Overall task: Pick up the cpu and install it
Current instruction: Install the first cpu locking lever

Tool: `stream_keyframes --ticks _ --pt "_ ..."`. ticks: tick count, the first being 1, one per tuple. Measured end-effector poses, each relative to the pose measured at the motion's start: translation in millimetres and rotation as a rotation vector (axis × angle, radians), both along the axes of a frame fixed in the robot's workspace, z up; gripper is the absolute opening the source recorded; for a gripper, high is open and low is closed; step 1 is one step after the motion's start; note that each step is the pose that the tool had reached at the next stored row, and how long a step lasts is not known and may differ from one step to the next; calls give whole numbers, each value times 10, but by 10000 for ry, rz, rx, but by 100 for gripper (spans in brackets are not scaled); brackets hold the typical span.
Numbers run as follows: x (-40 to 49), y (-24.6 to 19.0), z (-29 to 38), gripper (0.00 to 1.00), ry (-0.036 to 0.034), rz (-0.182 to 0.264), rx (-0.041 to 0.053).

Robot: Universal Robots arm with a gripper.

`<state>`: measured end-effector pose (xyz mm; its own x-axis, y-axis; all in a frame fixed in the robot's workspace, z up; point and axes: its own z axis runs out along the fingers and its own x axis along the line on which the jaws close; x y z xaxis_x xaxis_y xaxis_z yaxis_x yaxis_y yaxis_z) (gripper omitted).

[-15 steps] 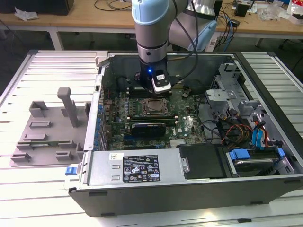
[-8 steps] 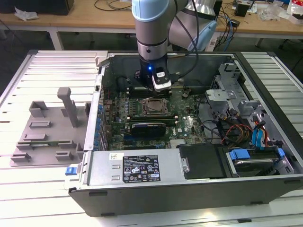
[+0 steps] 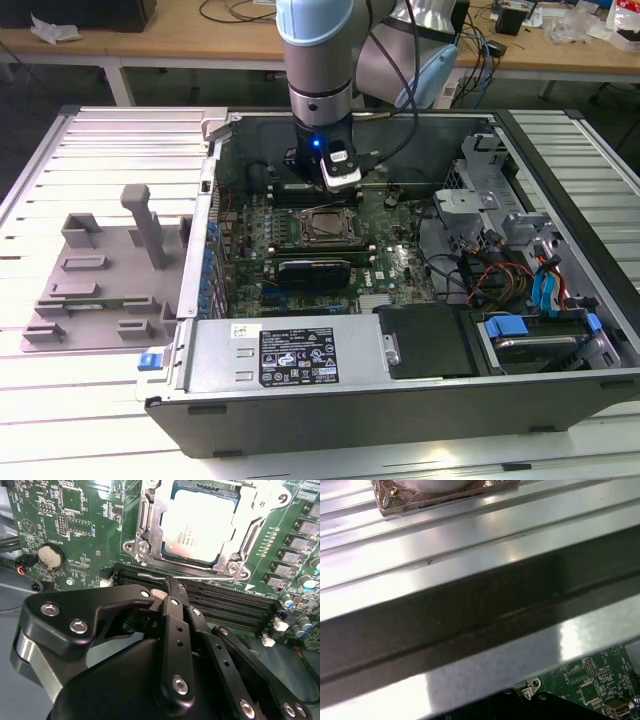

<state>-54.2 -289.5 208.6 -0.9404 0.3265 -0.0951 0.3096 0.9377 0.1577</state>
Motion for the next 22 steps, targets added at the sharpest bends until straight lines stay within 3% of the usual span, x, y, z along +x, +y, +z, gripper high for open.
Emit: stream_keyframes --ticks 4,10,16,20,22 --pt "-12 0 -42 11 -137 0 -6" --pt "-39 0 -94 11 -289 0 -37" --pt "-41 0 -89 11 -304 0 -53" --pt "-41 0 8 11 -302 0 -54" --pt "-67 -1 19 11 -335 1 -55"
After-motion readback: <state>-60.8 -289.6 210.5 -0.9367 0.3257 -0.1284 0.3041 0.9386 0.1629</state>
